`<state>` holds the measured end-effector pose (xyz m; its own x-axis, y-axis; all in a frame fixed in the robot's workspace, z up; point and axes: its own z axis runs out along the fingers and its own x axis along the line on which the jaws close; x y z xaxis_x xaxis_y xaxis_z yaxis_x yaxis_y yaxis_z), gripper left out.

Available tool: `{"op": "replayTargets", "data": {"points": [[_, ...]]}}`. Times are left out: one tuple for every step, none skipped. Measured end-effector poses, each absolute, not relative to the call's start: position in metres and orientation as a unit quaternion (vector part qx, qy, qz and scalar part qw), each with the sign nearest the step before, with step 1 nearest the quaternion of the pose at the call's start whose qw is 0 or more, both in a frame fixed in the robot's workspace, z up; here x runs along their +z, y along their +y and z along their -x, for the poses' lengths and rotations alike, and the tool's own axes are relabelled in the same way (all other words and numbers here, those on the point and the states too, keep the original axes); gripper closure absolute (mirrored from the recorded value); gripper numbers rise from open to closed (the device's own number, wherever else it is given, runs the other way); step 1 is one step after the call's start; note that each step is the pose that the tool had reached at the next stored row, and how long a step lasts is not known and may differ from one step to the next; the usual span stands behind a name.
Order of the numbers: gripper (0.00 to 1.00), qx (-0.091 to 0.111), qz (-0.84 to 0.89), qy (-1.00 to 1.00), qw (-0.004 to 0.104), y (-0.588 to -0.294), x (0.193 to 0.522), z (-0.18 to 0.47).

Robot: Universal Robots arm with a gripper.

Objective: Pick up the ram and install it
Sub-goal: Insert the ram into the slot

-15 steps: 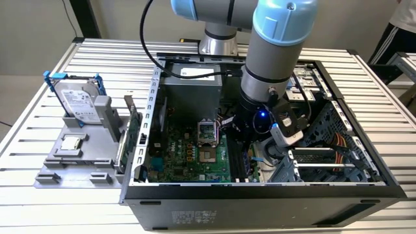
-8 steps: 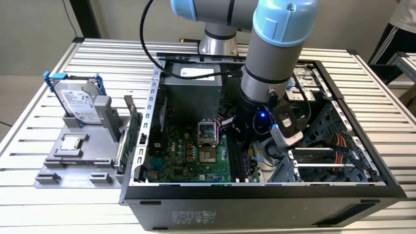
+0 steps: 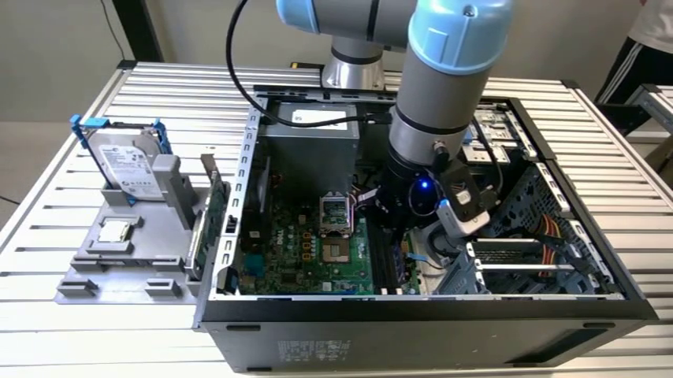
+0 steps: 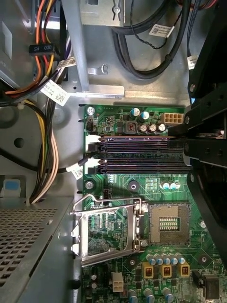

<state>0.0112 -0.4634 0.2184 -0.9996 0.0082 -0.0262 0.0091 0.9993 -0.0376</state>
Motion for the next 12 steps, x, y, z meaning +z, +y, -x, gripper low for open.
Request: {"op": "replayTargets", "data": {"points": [[1.0, -0.019, -0.004, 1.0, 0.013, -0.4633, 0.2184, -0.0111], [1.0, -0.019, -0.004, 1.0, 0.013, -0.4633, 0.2184, -0.0111], [1.0, -0.019, -0.004, 1.0, 0.013, -0.4633, 0.2184, -0.0111], [1.0, -0.019, -0.004, 1.0, 0.013, -0.4633, 0.2184, -0.0111], [1.0, -0.019, -0.004, 1.0, 0.013, -0.4633, 0.2184, -0.0109], [1.0, -0.019, -0.004, 1.0, 0.013, -0.4633, 0.2184, -0.0106], [1.0, -0.019, -0.004, 1.0, 0.013, -0.4633, 0.2184, -0.0105], [1.0, -0.019, -0.004, 1.0, 0.013, -0.4633, 0.2183, -0.0101], [1.0, -0.019, -0.004, 1.0, 0.013, -0.4633, 0.2184, -0.0101], [1.0, -0.019, -0.004, 1.0, 0.013, -0.4633, 0.2183, -0.0101], [1.0, -0.019, -0.004, 1.0, 0.013, -0.4633, 0.2182, -0.0101], [1.0, -0.019, -0.004, 1.0, 0.013, -0.4632, 0.2176, -0.0101]]}}
